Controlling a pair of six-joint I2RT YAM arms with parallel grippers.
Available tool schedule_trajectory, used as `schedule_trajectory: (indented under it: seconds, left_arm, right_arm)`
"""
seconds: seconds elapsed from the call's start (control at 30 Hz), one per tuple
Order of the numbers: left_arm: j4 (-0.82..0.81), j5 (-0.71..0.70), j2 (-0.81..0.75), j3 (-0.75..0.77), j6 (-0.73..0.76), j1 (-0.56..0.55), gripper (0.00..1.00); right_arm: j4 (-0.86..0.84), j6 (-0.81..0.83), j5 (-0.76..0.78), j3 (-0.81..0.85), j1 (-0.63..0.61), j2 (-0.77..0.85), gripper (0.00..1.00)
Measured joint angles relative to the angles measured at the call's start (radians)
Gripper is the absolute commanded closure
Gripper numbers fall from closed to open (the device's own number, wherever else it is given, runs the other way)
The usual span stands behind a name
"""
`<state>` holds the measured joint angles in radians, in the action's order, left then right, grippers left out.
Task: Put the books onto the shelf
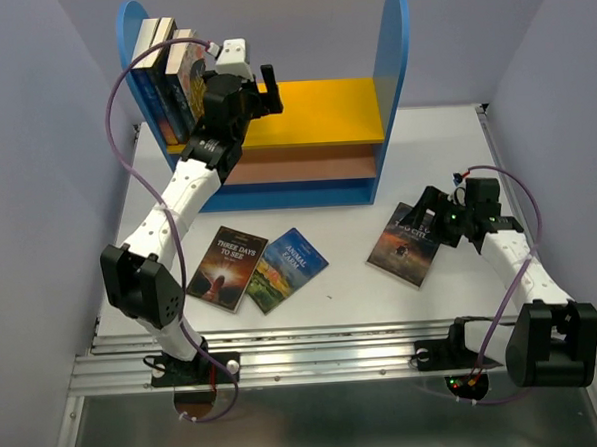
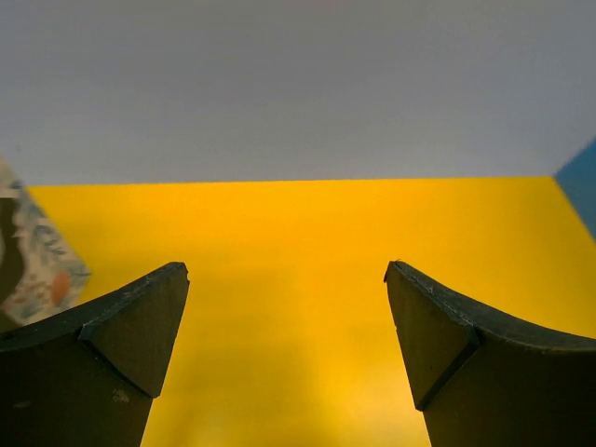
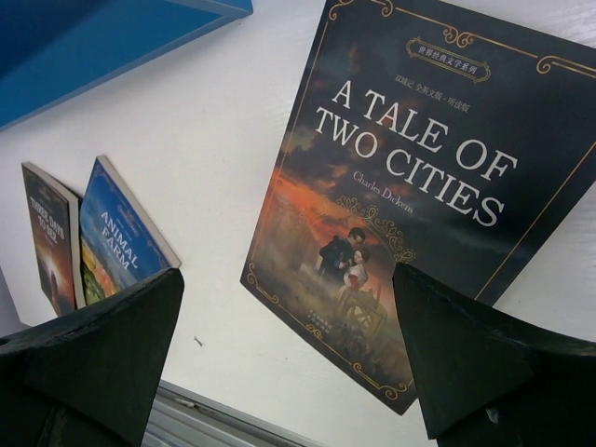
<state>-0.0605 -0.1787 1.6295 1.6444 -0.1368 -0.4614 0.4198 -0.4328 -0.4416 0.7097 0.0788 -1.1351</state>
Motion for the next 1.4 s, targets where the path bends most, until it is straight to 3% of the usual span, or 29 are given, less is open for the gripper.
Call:
schedule_trajectory:
  seconds: [0.2, 0.47, 0.97, 1.17, 1.4]
  left_arm:
    - [0.051, -0.133, 0.029, 0.045, 0.005, 0.098, 0.01]
    - [0.051, -0.276, 0.029, 0.052, 0.051, 0.096, 0.01]
    - [0.05, -0.344, 0.067, 0.052, 0.081, 0.094, 0.01]
    - [0.076, -0.295, 0.076, 0.042, 0.167, 0.097, 0.01]
    - [0.075, -0.293, 0.077, 0.011, 0.165, 0.097, 0.01]
  right_arm:
    - [0.0, 0.003, 0.013, 0.0, 0.0, 0.002, 0.0]
    - [0.0, 0.003, 0.016, 0.0, 0.0, 0.001, 0.0]
    - [0.001, 0.005, 0.043, 0.0, 0.0, 0.001, 0.0]
    - [0.008, 0.008, 0.05, 0.0, 0.0, 0.001, 0.0]
    - [0.009, 0.011, 0.05, 0.0, 0.0, 0.001, 0.0]
